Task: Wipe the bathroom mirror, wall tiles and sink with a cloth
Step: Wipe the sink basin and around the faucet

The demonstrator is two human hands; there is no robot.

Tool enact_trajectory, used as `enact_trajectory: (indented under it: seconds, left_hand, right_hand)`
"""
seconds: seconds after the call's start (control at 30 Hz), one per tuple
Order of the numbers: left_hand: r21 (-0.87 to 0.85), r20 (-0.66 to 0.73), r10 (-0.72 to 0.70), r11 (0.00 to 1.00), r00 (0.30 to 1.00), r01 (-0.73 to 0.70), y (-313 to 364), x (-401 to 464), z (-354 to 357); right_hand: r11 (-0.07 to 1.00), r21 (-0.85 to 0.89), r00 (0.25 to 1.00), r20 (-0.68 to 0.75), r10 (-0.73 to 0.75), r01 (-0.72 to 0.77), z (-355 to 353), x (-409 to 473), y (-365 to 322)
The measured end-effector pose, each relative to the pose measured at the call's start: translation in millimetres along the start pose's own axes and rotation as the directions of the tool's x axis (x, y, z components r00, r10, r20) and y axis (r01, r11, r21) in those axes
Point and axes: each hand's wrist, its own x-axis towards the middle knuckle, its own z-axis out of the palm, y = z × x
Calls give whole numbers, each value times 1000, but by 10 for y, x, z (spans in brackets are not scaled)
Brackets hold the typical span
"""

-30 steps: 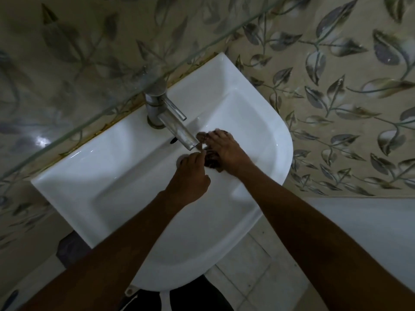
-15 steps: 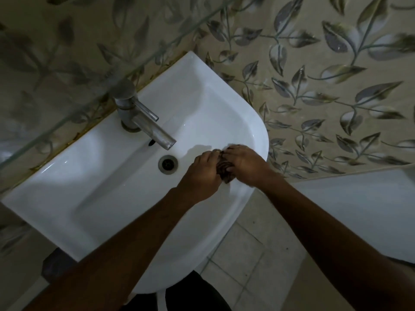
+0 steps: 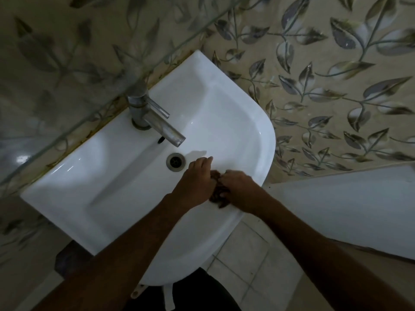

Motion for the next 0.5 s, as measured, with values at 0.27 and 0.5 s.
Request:
enact_trajectory:
  seconds: [0.27, 0.5]
  left_hand:
    - [46, 56, -90, 995, 994, 87, -275, -298, -1]
    - [19, -3, -211, 977, 977, 211, -493, -565, -57]
  right_hand:
    - [991, -91, 992, -95, 89, -97, -117, 248, 371]
    - [997, 78, 988, 155, -24, 12, 276, 192, -551]
